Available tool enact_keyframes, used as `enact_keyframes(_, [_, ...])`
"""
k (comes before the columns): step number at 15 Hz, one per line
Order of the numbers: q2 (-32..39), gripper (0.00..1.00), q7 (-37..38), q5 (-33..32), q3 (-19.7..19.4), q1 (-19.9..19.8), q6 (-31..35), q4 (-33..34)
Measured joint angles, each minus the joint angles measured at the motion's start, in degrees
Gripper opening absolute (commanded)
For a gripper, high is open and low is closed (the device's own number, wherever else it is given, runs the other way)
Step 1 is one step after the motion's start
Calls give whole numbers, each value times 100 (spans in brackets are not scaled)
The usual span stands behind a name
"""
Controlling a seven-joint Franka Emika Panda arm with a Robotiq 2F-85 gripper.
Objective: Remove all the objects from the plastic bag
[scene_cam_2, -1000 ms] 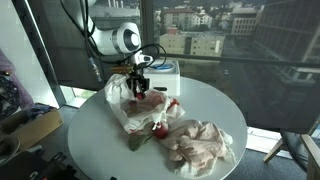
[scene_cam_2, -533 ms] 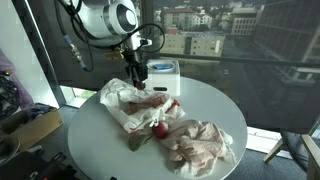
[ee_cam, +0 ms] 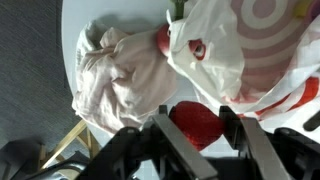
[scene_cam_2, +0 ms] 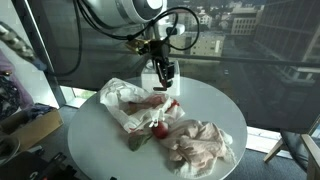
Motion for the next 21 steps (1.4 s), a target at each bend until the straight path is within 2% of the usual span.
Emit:
enact_keyframes(3, [105, 29, -22, -15, -198, -577, 679, -159])
enact_keyframes(6, [535, 29, -39, -34, -365, -923, 1075, -124])
enact_keyframes(11, [1498, 29, -338, 3, -513, -1027, 1146, 184])
enact_keyframes(14, [1989, 29, -773, 255, -522, -1043, 1156, 443])
enact_keyframes(15, [2135, 79, -937, 373, -522, -1049, 1155, 537])
enact_keyframes(17, [2384, 85, -1236, 586, -521, -1066, 1155, 720])
enact_keyframes(19, [2533, 99, -1554, 823, -497, -1088, 1155, 852])
enact_keyframes(21, [2529, 100, -1994, 1219, -334, -1188, 1117, 895])
